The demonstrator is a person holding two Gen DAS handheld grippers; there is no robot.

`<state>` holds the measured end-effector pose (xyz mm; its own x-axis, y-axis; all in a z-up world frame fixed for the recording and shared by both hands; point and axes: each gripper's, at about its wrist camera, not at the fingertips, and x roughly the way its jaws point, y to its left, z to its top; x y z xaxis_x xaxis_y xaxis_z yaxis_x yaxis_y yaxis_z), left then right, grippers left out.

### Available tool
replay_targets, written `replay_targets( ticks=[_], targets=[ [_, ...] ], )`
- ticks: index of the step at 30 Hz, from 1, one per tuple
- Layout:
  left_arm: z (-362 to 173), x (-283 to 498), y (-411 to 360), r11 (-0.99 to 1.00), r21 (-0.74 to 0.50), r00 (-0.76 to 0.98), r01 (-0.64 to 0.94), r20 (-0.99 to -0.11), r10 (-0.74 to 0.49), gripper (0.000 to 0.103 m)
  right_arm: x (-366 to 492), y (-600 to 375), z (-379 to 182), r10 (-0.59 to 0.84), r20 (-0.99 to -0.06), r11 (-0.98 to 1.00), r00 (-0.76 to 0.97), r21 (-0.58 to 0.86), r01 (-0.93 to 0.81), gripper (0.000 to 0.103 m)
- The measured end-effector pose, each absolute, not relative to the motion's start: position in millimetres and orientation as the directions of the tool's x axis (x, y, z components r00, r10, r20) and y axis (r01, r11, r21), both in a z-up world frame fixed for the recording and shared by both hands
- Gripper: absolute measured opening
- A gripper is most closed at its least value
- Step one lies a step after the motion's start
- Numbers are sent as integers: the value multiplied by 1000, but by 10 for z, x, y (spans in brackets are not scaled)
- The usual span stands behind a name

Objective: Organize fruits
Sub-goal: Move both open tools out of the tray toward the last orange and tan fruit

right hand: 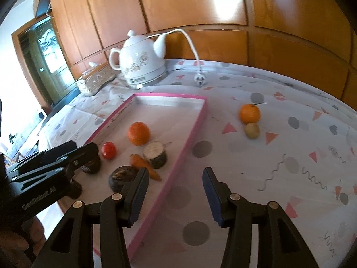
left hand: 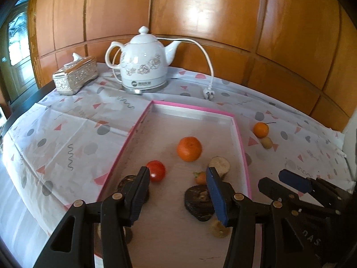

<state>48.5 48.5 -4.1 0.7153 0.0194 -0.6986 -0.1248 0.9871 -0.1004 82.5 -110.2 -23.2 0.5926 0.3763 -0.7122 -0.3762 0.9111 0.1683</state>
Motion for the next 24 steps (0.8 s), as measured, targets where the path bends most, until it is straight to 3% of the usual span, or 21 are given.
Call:
replay_targets(
  ticks=[18, 20, 24],
  targets=[
    [-22, 741, 32, 996, -89, 704, -4, -707, -61, 53, 1242, -1829, -380, 222, -730, 974, 647, 140, -176, 50],
    [-20, 793, -18, 996, -86, 704, 5, -707, -65, 53, 1332, -1871, -407, 214, -733, 976, 646, 137, -169, 45],
    [-27, 902, -93, 996, -92, 700, 20, -710, -80, 53, 1510, -1888, -459, 205, -741, 978, 639, 129, -165, 44]
  ],
)
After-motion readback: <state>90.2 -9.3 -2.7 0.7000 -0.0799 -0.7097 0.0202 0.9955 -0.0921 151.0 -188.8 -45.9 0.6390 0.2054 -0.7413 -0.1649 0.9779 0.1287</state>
